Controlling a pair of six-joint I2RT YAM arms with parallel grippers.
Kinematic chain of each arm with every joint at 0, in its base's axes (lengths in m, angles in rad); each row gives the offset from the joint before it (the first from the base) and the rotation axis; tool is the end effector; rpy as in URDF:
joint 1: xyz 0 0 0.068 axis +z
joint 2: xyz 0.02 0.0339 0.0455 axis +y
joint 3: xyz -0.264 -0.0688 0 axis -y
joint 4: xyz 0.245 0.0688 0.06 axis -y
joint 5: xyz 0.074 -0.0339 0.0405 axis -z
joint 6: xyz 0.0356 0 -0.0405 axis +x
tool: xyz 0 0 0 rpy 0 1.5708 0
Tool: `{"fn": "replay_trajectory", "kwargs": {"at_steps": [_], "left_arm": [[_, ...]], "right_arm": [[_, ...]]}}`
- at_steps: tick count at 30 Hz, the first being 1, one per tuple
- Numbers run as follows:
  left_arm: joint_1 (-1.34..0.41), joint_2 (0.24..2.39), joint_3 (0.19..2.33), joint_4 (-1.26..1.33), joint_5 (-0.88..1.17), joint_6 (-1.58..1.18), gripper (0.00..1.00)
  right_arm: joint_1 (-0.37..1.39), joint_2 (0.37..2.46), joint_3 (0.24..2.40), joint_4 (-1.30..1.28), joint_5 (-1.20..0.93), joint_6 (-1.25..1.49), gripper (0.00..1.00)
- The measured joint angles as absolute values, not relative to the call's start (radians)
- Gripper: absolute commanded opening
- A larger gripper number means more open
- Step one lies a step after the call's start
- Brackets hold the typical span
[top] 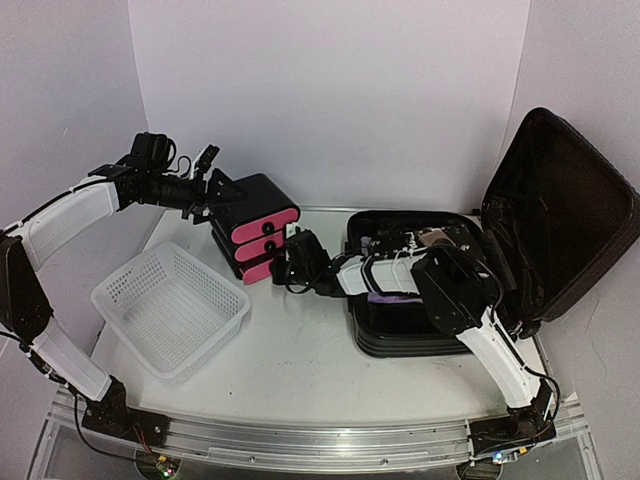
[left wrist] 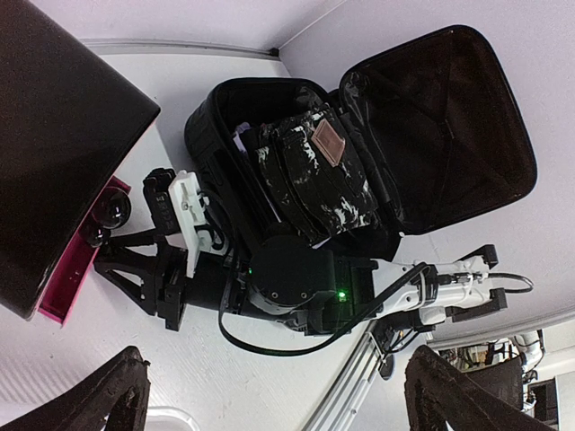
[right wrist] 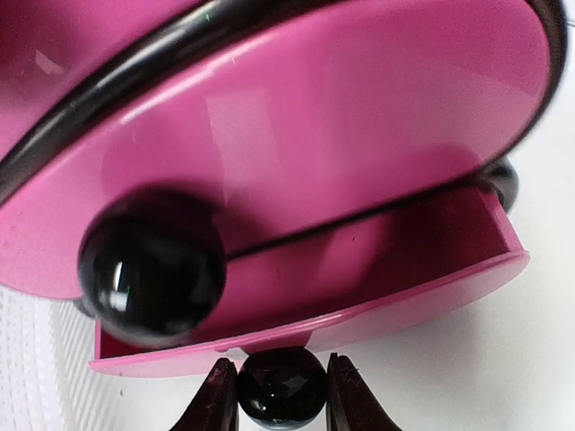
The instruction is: Open, take out, and arrange the luggage
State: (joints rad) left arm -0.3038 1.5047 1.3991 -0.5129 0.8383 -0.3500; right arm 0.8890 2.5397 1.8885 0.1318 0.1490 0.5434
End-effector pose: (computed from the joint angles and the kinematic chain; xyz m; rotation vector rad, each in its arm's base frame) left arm 0.3091 -0.1246 0.3541 0.4497 2.1873 -1.2787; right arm 0.3593 0.4343 0.1080 -0.2796 2.1462 0.7018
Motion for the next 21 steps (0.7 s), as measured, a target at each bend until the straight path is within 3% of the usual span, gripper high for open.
{"fn": "replay_trajectory", "kwargs": {"at_steps": [7, 21], "left_arm": [[-0.304, 1.505, 1.399, -0.513, 0.839, -0.351, 0.99], [-0.304, 1.505, 1.398, -0.513, 0.839, -0.365, 0.99]], "right_arm": [[0.891, 2.415, 1.708, 0.125, 0.136, 0.531, 0.22], [0.906, 2.285, 1.517, 0.118, 0.137, 0.515, 0.35]]}}
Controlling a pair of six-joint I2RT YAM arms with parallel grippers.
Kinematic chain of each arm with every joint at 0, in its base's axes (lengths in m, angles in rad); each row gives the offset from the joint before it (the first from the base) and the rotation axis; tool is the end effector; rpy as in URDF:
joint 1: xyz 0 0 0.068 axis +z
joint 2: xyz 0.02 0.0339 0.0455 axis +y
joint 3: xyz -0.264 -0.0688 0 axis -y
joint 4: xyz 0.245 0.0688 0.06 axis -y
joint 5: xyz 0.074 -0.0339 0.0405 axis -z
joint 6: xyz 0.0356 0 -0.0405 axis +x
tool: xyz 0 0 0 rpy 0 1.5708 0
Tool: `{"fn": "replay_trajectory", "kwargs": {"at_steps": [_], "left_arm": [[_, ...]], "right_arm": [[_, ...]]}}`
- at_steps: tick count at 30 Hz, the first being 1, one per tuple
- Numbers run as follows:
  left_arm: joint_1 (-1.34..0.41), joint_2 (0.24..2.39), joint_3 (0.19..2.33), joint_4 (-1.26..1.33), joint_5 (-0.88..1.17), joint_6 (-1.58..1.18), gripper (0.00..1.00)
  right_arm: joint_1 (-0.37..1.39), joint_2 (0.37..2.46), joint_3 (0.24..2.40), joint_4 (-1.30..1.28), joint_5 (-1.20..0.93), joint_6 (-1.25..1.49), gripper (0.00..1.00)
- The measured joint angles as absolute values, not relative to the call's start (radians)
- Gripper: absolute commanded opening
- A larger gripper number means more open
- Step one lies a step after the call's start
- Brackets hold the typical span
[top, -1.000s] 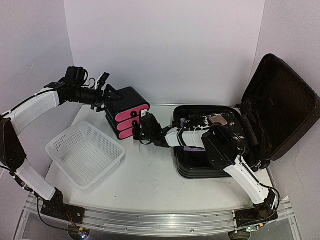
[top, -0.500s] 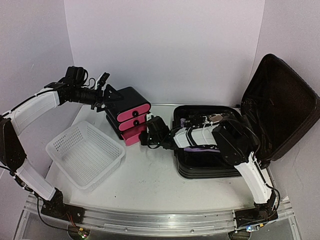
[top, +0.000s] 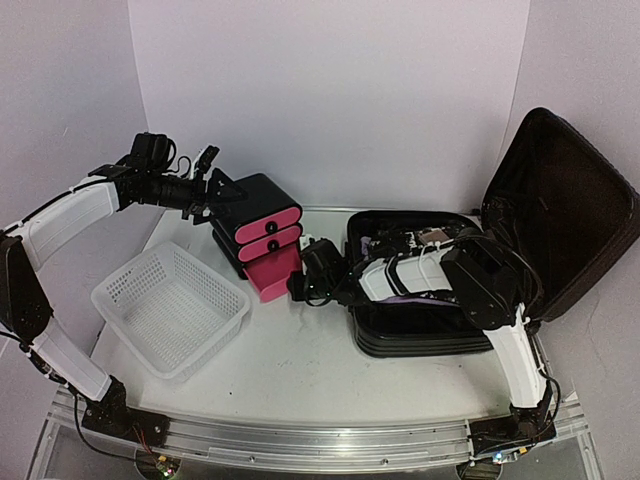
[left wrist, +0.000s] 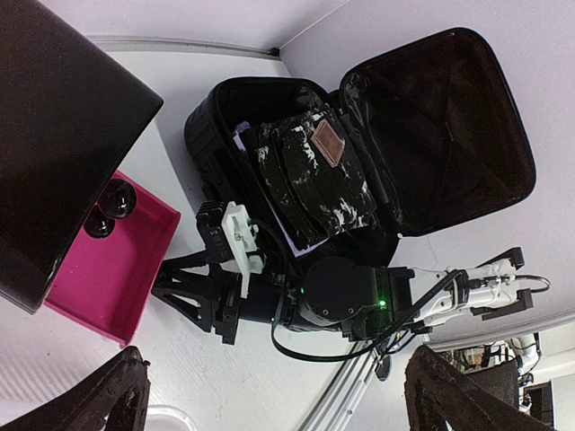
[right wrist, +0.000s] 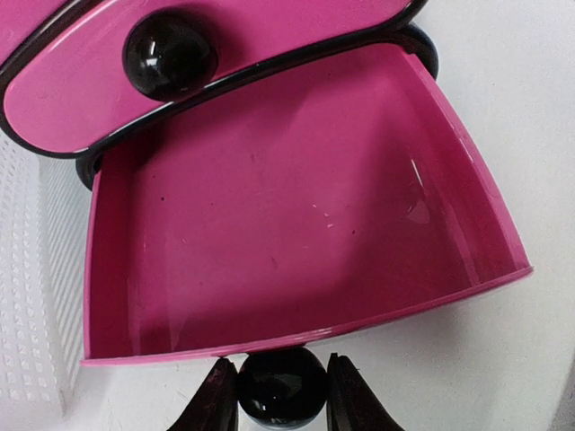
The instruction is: Open, take out, and arrange the luggage
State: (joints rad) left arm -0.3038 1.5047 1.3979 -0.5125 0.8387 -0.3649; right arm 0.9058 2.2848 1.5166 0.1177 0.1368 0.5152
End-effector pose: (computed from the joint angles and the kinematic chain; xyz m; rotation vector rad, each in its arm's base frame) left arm 0.3091 -0.1246 0.3537 0.4341 2.1953 -1.2872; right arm 0.3109 0.3887 0.1198 -0.3677 2.2587 0.6206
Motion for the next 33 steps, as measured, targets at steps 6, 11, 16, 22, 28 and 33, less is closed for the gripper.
{"fn": "replay_trajectory", "kwargs": {"at_steps": [6, 11, 16, 22, 28, 33], "left_arm": [[-0.304, 1.505, 1.398, -0.513, 0.839, -0.366, 0.99], [-0.304, 1.505, 1.398, -0.513, 0.838, -0.366, 1.00], [-0.304, 1.505, 1.398, -0.512, 0.838, -0.365, 1.00], [-0.304, 1.505, 1.398, -0.512, 0.839, -0.366, 0.99], [-0.304, 1.505, 1.398, -0.512, 0.838, -0.366, 0.99], [-0.305, 1.505, 1.398, -0.512, 0.838, -0.366, 0.99]], "right_arm": [[0.912, 2.274, 1.499, 0.093, 0.155, 0.508, 0.51], [0.912, 2.268, 1.499, 0.043, 0.163, 0.501, 0.66], [0.915, 2.216, 1.500, -0.070, 0.165, 0.456, 0.77], [0.922, 2.029, 1.498, -0.223, 0.208, 0.360, 0.89], [0.909, 1.817, 1.494, -0.340, 0.349, 0.254, 0.94], [0.765, 1.760, 1.494, -0.502, 0.393, 0.244, 0.98]]}}
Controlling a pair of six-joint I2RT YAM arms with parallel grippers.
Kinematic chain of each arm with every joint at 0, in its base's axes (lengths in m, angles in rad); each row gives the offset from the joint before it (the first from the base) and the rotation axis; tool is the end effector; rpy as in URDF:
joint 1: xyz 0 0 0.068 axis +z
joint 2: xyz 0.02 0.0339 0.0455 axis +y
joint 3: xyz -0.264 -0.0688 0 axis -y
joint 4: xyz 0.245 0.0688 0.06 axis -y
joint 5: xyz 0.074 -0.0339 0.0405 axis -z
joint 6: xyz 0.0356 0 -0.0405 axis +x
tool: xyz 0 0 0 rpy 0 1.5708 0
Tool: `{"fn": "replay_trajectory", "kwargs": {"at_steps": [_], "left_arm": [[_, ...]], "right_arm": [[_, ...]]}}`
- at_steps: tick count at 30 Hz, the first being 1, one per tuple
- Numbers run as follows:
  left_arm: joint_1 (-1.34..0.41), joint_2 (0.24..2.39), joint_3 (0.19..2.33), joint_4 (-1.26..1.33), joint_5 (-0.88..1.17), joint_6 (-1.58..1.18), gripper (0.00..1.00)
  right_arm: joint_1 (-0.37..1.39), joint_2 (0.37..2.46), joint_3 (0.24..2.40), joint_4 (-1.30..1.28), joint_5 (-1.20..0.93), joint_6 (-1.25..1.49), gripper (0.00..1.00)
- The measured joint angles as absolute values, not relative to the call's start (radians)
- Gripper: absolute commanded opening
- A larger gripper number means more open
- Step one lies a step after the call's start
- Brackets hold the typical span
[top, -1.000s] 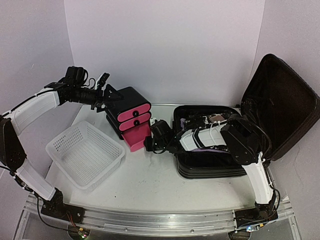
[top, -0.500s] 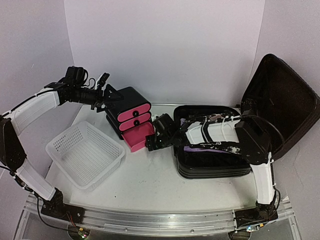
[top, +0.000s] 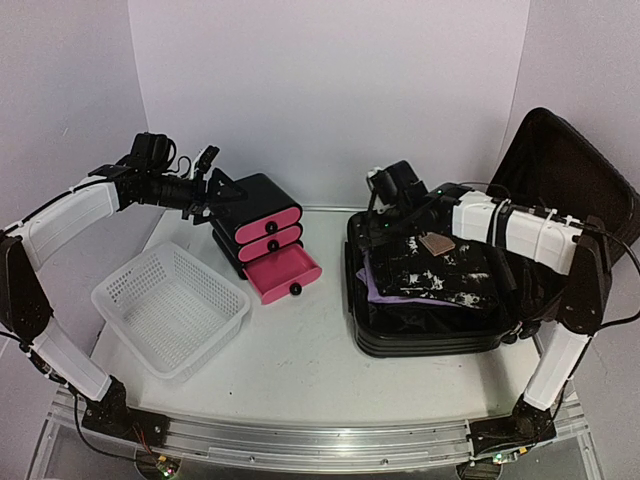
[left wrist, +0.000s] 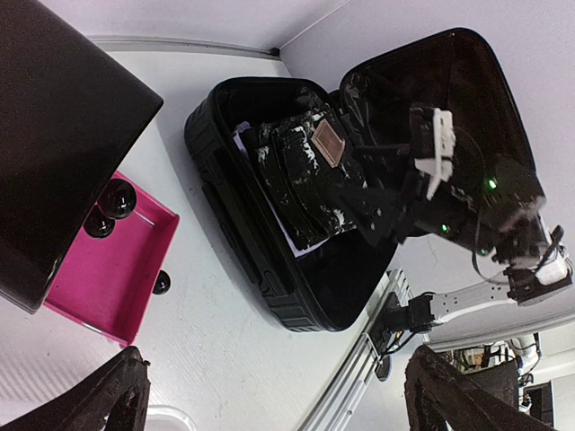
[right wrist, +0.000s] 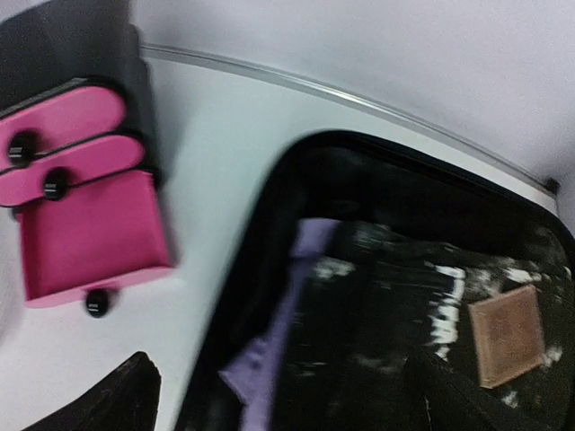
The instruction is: Open, take out, and arrange the luggage
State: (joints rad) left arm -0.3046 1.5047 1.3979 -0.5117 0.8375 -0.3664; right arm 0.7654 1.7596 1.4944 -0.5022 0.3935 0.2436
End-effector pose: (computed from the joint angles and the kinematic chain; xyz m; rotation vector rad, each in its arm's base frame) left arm 0.3090 -0.1249 0.3537 0.4330 2.1955 -1.2869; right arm 0.2969 0.2663 0.2923 -0.3980 2.2326 0.0697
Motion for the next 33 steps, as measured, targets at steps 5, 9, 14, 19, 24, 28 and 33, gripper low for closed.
{"fn": "replay_trajectory", "kwargs": {"at_steps": [5, 9, 14, 19, 24, 28, 33], "left_arm": [[-0.305, 1.505, 1.398, -0.512, 0.839, -0.367, 0.99], [-0.305, 1.505, 1.398, -0.512, 0.838, -0.367, 1.00], [-0.306, 1.505, 1.398, -0.511, 0.839, -0.367, 1.00], [-0.307, 1.505, 1.398, -0.511, 0.839, -0.367, 1.00], [-0.307, 1.505, 1.398, -0.511, 0.838, -0.367, 0.99], [-0.307, 1.505, 1.398, -0.511, 0.839, -0.367, 1.00], [-0.307, 1.505, 1.398, -0.511, 0.839, -0.367, 0.99]], "right_arm": [[0.551, 1.758, 1.494, -0.664, 0.366, 0.248, 0.98], [0.411, 1.744, 1.494, -0.766, 0.336, 0.229, 0.98], [0.315, 1.713, 1.495, -0.820, 0.220, 0.186, 0.98], [0.254, 1.725, 1.505, -0.844, 0.093, 0.155, 0.98], [0.242, 1.771, 1.529, -0.852, 0.050, 0.126, 0.98], [0.242, 1.805, 1.546, -0.859, 0.030, 0.107, 0.98], [0.242, 1.850, 1.578, -0.859, 0.007, 0.091, 0.94]]}}
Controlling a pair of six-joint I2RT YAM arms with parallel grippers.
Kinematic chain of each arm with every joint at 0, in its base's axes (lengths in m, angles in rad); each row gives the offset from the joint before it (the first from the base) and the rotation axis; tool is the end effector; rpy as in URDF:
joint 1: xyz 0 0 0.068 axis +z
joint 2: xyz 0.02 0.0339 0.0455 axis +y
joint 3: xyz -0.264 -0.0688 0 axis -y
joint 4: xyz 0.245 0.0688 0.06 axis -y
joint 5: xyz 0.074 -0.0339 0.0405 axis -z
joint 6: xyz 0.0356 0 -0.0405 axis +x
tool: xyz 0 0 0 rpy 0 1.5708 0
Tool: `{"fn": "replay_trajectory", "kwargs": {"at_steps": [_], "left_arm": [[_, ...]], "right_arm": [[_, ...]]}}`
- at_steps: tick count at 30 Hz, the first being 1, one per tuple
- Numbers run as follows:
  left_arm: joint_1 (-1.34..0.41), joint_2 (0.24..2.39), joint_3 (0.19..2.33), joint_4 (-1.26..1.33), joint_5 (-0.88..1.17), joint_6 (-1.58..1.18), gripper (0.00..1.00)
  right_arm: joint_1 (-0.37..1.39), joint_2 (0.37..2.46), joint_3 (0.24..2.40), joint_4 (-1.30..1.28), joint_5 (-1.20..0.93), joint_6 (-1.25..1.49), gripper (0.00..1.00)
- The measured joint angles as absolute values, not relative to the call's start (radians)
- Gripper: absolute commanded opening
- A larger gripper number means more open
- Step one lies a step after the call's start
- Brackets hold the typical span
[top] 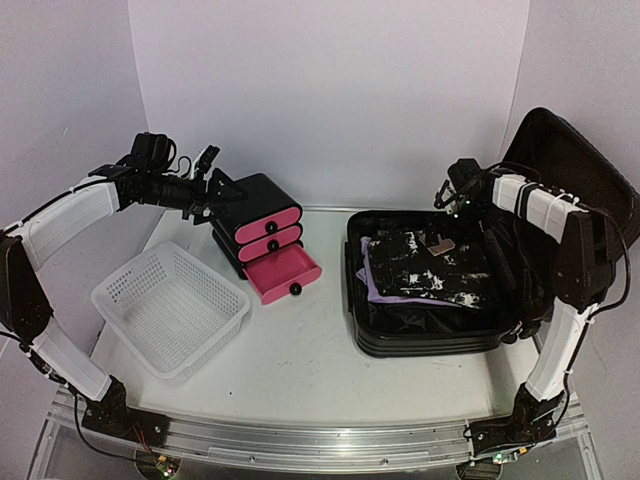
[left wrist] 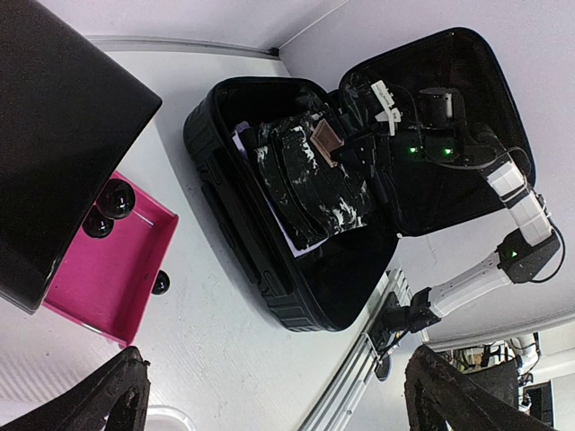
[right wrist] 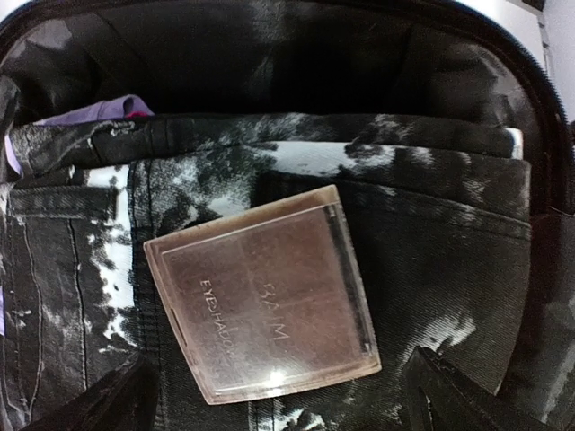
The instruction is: Open, take out, and arrange the luggage
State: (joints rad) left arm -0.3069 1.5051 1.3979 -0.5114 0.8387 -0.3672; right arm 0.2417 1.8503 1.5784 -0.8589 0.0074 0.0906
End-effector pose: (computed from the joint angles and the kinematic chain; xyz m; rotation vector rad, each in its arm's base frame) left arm 0.3088 -0.1256 0.3537 0.4355 2.1958 -1.2899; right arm 0.3803 0.0935 0.2601 -0.2019 2.6975 0.0902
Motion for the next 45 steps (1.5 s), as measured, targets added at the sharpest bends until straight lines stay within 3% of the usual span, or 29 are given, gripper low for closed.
{"fn": "replay_trajectory", "kwargs": {"at_steps": [9, 20, 35, 45], "left_arm": [[-0.307, 1.505, 1.398, -0.511, 0.839, -0.367, 0.99], [-0.307, 1.505, 1.398, -0.511, 0.840, -0.368, 0.99], [-0.307, 1.505, 1.398, -0.511, 0.840, -0.368, 1.00], [-0.307, 1.506, 1.398, -0.511, 0.840, -0.368, 1.00]], "right_arm": [[0.242, 1.871, 1.589, -0.864, -0.015, 0.085, 0.85], [0.252, 1.917, 1.607, -0.865, -0.012, 0.089, 0.87], [0.274, 1.919, 1.615, -0.871, 0.047, 0.089, 0.56], [0.335, 1.836, 1.607, -0.846, 0.047, 0.125, 0.53]]}}
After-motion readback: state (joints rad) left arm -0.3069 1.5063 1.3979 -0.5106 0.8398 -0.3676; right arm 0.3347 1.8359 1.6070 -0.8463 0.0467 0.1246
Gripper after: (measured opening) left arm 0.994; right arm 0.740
